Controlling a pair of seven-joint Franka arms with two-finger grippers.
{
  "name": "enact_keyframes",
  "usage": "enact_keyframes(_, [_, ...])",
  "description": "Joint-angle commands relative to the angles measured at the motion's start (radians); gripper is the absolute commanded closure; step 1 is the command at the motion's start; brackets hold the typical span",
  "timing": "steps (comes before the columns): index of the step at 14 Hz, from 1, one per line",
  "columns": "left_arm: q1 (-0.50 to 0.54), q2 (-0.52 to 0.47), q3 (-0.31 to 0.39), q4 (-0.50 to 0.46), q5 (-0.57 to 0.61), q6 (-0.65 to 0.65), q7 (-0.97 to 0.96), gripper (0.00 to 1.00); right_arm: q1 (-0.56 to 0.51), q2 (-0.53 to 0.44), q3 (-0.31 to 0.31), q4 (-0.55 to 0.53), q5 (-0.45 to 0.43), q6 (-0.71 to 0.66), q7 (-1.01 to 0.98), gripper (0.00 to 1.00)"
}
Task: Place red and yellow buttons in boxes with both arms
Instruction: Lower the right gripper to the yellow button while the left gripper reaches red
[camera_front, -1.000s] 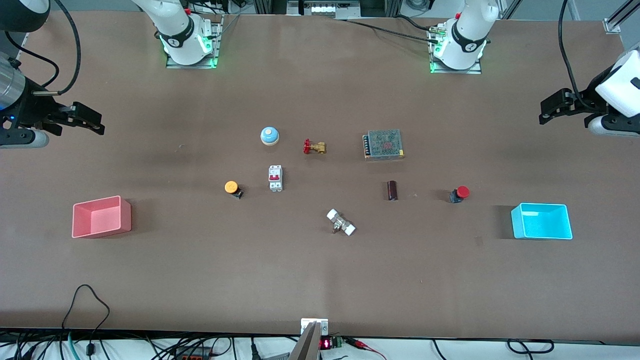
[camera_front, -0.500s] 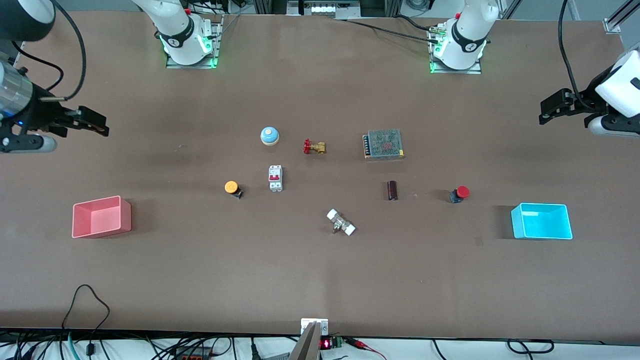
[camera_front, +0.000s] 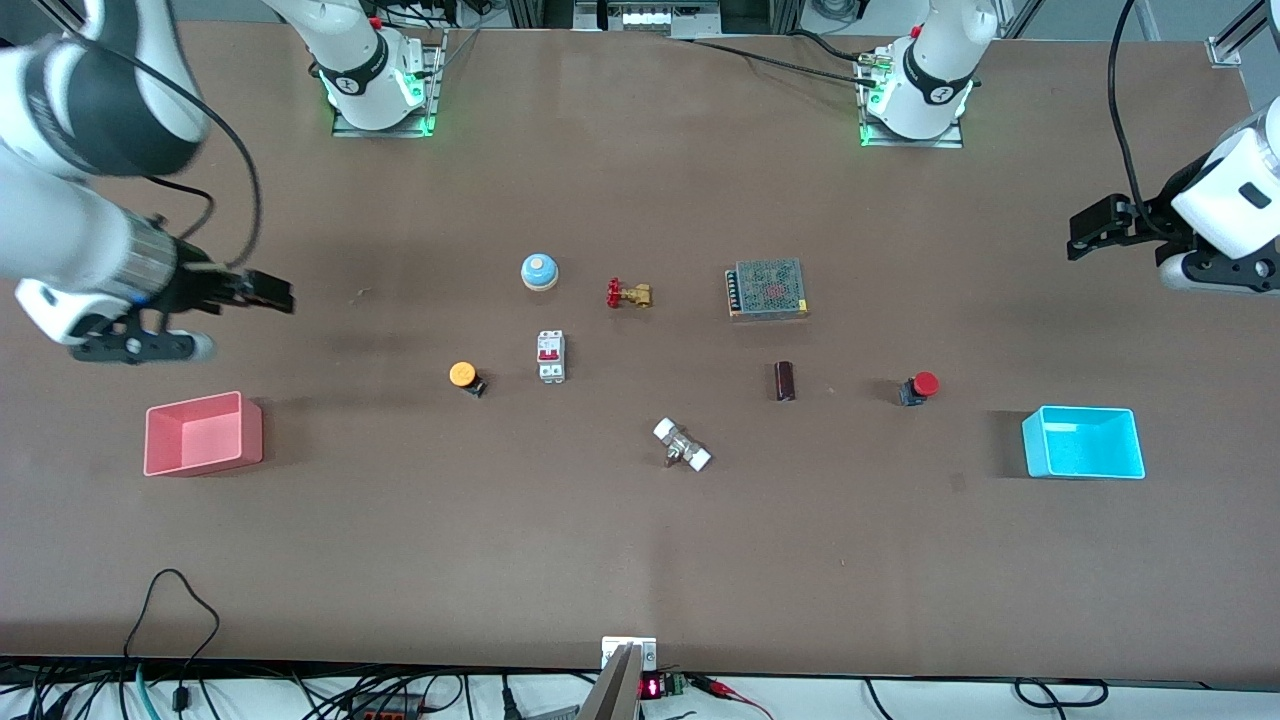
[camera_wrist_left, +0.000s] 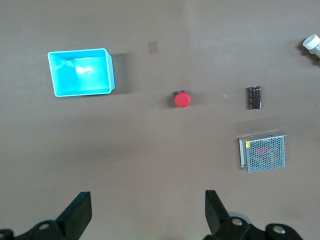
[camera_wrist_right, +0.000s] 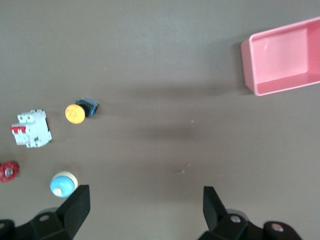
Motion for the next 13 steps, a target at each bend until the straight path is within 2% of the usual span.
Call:
enact_keyframes(1, [-0.011,0.079,-0.004,0.078,0.021,-0.022,0.016,0.00,0.059,0.009,0.004,-0.074,0.012,0.097,0.158,0.00])
enact_keyframes(4, [-0.034,0.197,-0.004,0.079,-0.015,0.009,0.002,0.00,0.064,0.003,0.063,-0.210,0.003,0.271,0.203,0.00])
enact_keyframes(6, [-0.052,0.243,-0.004,0.057,-0.017,0.108,-0.038,0.00,0.064,0.000,0.111,-0.287,-0.014,0.383,0.290,0.00])
enact_keyframes(9, [-0.080,0.332,-0.003,0.035,-0.008,0.185,-0.107,0.00,0.064,0.026,0.136,-0.339,-0.052,0.526,0.404,0.00])
enact_keyframes(13, [-0.071,0.343,-0.001,-0.179,-0.005,0.493,-0.130,0.00,0.087,0.099,0.137,-0.338,-0.054,0.632,0.514,0.00])
